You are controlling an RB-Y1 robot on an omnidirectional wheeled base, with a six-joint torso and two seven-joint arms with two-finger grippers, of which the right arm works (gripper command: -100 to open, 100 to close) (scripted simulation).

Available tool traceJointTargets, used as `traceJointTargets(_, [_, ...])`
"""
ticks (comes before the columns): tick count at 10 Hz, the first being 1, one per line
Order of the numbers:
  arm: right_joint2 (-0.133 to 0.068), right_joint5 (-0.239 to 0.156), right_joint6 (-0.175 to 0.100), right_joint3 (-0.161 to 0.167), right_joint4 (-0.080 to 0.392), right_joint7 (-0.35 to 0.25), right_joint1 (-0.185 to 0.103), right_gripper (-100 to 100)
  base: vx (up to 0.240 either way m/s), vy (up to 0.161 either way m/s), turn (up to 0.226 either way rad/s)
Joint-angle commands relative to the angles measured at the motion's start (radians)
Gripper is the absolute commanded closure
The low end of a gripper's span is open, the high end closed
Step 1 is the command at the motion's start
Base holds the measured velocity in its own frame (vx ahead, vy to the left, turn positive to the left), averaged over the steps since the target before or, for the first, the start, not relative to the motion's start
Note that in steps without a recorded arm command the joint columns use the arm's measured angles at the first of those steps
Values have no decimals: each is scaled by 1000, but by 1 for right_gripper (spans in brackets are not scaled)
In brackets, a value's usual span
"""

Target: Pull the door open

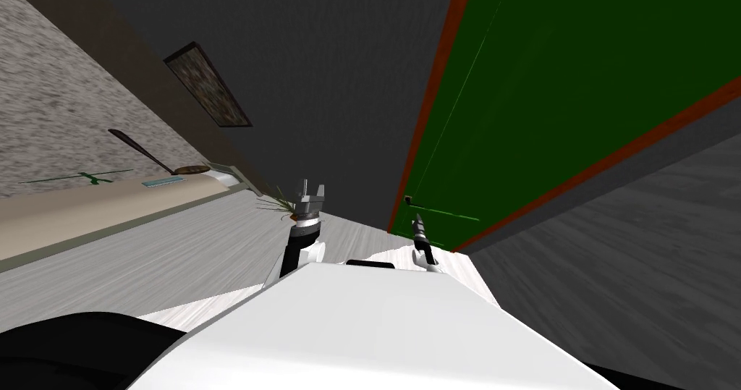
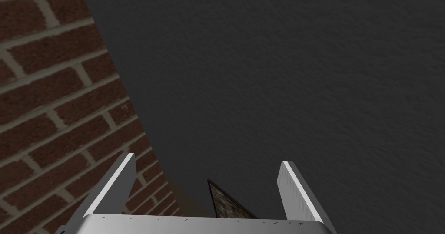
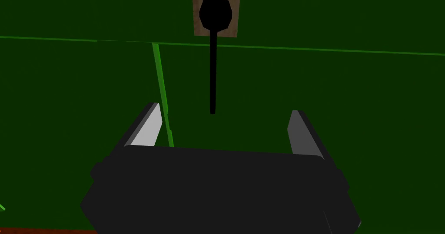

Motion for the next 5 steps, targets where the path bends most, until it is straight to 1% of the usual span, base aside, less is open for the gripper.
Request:
traceJointTargets(1, [1,-1,-6,-3,30,1,-12,-100,54,-76,62])
traceJointTargets(2, [0,-2,-9,-6,48,1,-19,-100,40,-59,58])
traceJointTargets(3, [-1,-1,-10,-4,42,0,-17,-100,17,-26,15])
traceJointTargets(4, [-16,-6,-19,-10,50,-14,-8,-100,102,-12,101])
traceJointTargets(5, [-16,-6,-19,-10,50,-14,-8,-100,137,-2,61])
